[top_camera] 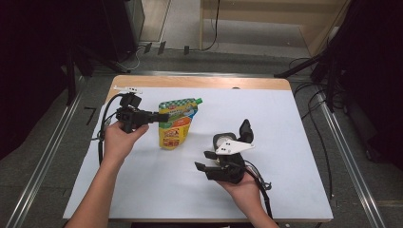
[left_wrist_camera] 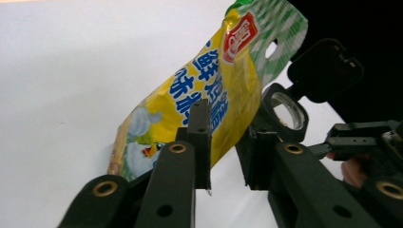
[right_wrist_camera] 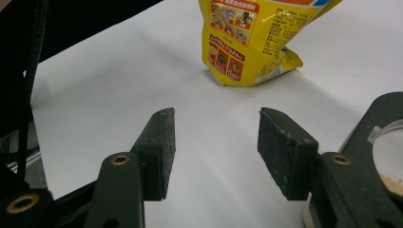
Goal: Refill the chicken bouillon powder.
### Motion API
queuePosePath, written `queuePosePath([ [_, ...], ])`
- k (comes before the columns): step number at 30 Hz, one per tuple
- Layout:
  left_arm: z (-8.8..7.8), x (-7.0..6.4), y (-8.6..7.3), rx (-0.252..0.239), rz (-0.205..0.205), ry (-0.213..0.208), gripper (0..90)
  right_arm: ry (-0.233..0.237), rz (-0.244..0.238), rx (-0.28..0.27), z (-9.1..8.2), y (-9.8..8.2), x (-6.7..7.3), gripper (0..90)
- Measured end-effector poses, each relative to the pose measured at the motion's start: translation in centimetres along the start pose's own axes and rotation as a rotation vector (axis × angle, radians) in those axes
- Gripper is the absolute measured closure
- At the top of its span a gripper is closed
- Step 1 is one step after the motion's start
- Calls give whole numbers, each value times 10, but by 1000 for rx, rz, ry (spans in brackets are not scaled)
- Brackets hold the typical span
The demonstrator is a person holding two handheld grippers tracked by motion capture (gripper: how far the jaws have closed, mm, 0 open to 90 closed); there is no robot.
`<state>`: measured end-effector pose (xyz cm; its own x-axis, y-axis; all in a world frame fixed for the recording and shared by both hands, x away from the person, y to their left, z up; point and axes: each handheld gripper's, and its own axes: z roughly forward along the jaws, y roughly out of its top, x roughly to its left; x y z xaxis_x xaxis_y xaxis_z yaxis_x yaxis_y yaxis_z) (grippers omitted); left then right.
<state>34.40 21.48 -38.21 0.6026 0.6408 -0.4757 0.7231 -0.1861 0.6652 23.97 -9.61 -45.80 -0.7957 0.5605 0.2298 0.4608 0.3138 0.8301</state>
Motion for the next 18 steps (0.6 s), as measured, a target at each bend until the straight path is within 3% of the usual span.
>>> queuePosePath([
  [5, 7, -4, -1, 15, 13, 6, 761, 1, 1, 6, 2, 1, -2, 490],
  [10, 14, -4, 2, 11, 13, 5, 803, 2, 1, 7, 3, 0, -2, 490],
  [18, 13, -5, 1, 16, 21, 1, 730, 1, 5, 2, 0, 0, -2, 492],
])
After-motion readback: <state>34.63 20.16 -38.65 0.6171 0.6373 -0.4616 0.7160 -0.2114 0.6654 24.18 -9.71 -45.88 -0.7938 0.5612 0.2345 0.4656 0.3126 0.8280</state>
